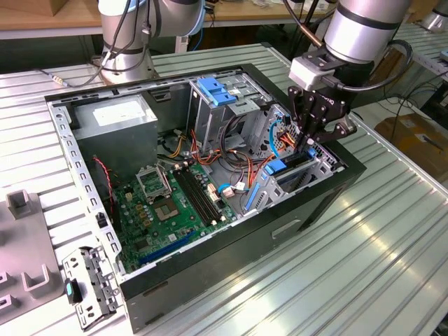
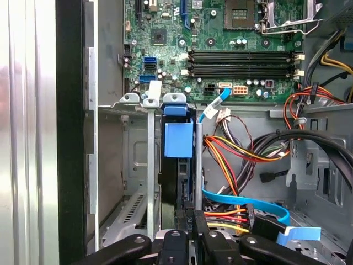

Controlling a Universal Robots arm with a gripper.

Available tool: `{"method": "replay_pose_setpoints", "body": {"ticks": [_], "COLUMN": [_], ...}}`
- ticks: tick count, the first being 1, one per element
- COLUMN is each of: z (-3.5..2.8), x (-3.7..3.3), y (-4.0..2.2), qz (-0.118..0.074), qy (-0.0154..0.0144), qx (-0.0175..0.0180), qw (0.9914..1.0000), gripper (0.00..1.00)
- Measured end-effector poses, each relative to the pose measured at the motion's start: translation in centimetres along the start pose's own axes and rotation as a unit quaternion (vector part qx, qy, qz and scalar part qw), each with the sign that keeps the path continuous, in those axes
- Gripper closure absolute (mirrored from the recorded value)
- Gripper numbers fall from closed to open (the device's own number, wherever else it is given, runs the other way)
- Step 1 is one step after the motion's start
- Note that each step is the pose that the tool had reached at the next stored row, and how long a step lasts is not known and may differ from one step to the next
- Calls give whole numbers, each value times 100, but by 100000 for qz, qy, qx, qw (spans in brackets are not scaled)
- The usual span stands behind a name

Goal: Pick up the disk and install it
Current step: 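Insert the first disk wire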

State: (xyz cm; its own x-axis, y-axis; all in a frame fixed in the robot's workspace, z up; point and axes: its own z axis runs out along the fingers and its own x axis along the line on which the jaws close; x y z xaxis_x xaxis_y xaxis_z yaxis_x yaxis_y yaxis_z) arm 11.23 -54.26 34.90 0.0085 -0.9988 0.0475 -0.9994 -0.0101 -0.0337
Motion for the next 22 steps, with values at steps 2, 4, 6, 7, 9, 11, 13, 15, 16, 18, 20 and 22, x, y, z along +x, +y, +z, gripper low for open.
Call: {"method": "replay_pose_setpoints", "body": {"ticks": [2,4,6,7,9,11,13,15,16,18,20,22], "z": [8,13,19,23,31,41,45,40,30,24,22,22], "x": [3,5,5,5,4,4,4,4,4,5,5,6], "y": [1,2,2,2,2,2,3,2,2,2,2,2], "qz": [147,174,193,212,264,352,408,472,522,716,1269,1443], "qy": [-2,9,12,11,22,32,29,0,-6,12,50,56], "qx": [-7,-10,-9,-9,-11,-18,-21,-23,-23,-32,-61,-68], "qw": [100000,100000,100000,100000,100000,99999,99999,99999,99999,99997,99992,99990], "gripper": [84,84,84,84,84,84,84,84,84,84,84,84]}}
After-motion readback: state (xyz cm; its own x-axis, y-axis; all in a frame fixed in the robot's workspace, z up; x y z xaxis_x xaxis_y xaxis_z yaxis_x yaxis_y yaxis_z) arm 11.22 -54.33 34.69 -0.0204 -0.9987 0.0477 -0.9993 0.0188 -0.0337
